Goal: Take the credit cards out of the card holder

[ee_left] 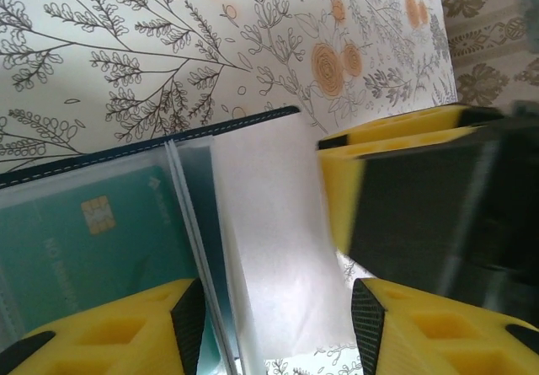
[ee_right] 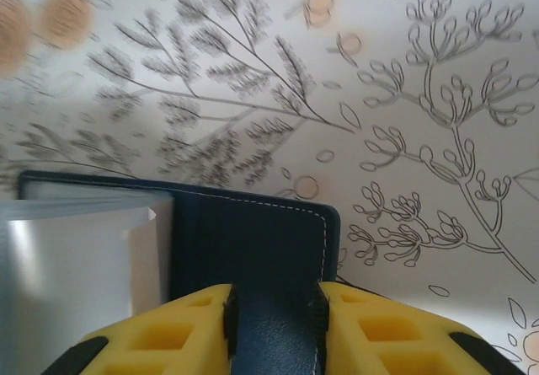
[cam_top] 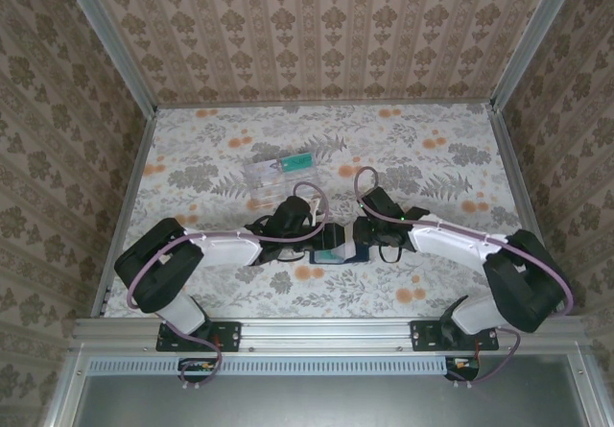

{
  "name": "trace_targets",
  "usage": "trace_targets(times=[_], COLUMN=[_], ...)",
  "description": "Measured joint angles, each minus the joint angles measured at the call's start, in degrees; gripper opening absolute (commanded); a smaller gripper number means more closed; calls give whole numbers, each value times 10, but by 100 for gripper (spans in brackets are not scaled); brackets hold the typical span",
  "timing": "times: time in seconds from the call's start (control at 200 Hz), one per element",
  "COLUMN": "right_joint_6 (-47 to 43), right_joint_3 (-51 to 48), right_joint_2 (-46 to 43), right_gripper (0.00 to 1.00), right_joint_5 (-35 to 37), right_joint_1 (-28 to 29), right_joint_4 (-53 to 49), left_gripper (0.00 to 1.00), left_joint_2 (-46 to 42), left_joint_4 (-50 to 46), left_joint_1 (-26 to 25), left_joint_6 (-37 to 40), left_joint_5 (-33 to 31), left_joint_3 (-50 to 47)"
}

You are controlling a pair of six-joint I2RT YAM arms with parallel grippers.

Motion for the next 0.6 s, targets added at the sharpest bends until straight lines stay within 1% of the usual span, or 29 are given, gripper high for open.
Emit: trace_targets(times=[0.15, 0.4, 0.6], right_joint_6=[0, 0, 0], right_joint_3=[-6, -9, -32], right_joint_2=[21, 23, -7], right_gripper=[30, 30, 31], right_joint_5=[0, 0, 5], right_joint_1=[0, -3, -19], right_joint_4=[0, 1, 0], left_gripper=[52, 52, 52], left_joint_2=[19, 45, 43], left_joint_4=[12, 30, 23], left_joint_1=[-3, -11, -10], left_joint_6=[0, -2, -1], left_joint_5=[13, 24, 22], left_joint_3=[17, 28, 28])
